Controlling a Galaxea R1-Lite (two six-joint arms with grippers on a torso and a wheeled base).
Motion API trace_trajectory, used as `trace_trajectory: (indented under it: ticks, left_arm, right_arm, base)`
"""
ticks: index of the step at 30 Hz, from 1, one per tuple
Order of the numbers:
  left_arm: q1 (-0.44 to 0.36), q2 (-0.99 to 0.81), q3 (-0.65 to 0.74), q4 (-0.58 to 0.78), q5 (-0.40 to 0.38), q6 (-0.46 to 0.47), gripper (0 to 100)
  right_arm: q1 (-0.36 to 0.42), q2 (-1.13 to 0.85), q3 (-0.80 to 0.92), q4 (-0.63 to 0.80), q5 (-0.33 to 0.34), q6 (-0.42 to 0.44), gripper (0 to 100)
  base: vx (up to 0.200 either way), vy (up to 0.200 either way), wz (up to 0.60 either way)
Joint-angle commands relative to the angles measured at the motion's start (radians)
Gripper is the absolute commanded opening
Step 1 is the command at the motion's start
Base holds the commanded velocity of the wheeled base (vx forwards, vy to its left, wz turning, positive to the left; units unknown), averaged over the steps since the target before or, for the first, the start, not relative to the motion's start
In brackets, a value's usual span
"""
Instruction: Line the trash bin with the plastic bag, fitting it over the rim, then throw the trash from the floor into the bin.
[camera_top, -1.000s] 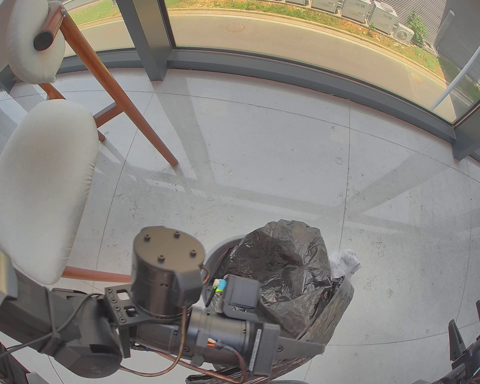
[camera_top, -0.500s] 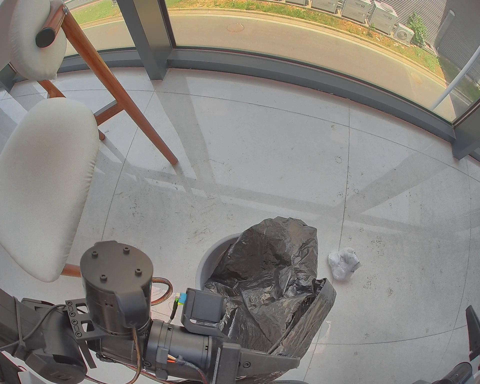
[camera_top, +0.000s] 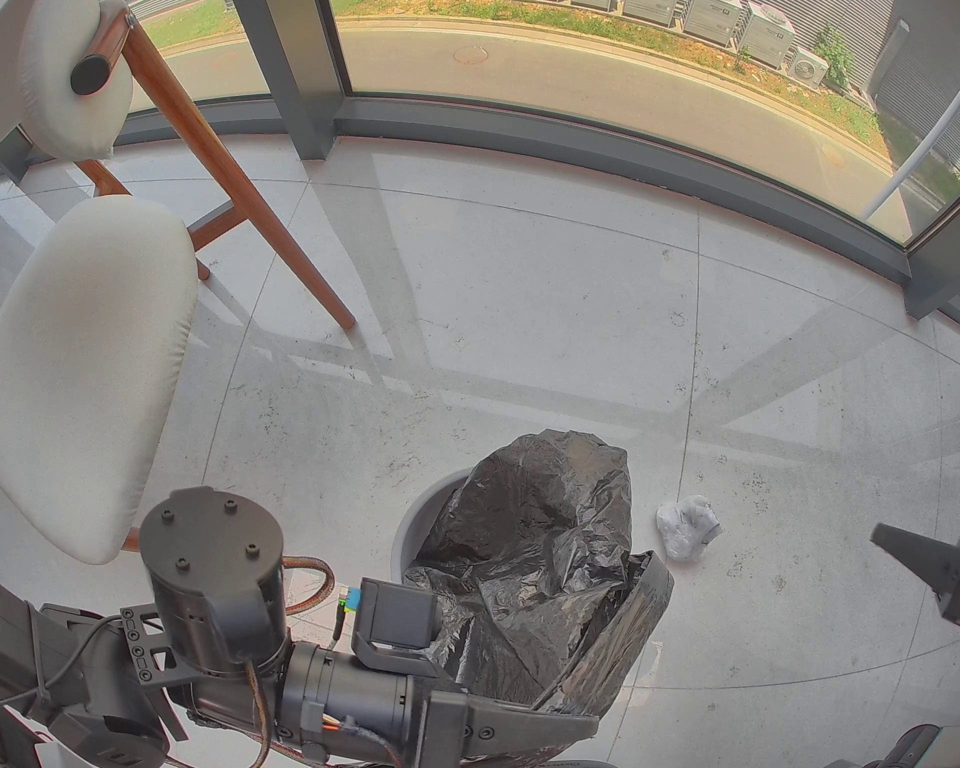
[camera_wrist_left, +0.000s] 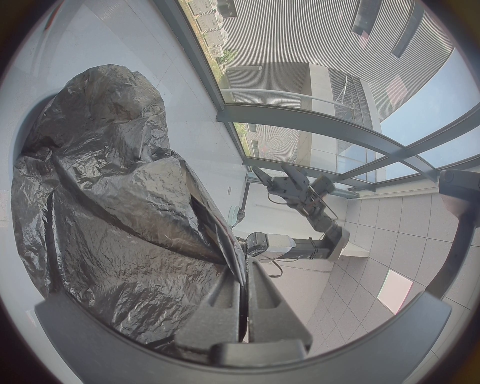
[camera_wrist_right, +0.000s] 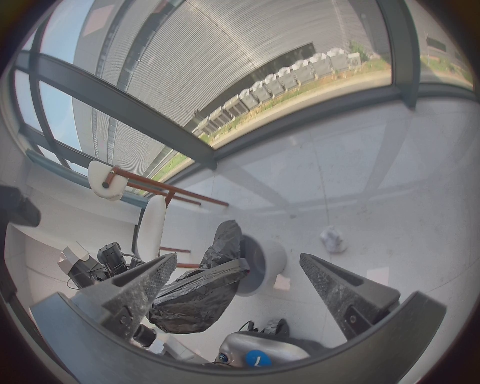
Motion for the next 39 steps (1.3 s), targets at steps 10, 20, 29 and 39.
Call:
trace_trajectory:
  ticks: [10,20,29,39]
  left_arm:
    - [-0.002,-0.002,0.024,-0.031,-0.002,0.003,0]
    - [-0.015,-0.026,0.044,-0.033,-0.011,0.003,0]
    - [-0.015,-0.028,0.063,-0.035,-0.044,0.003,0]
    - [-0.012,-0.017,0.071,-0.053,-0.067,0.003,0]
  right_arm:
    - [0.04,0.673,-0.066,-0.471,0.217,0.068,100]
    - [0.04,0.912,-0.108,-0.724,0.243,0.139,0]
    - [0.114,1.018,-0.238,-0.868,0.245,0.409,0]
    - [0.192,1.11,-0.304,-0.87,0.306,0.416,0]
  base:
    - [0.0,0.0,0.0]
    - [0.0,0.0,0.0]
    - [0.0,0.0,0.0]
    - [0.0,0.0,0.0]
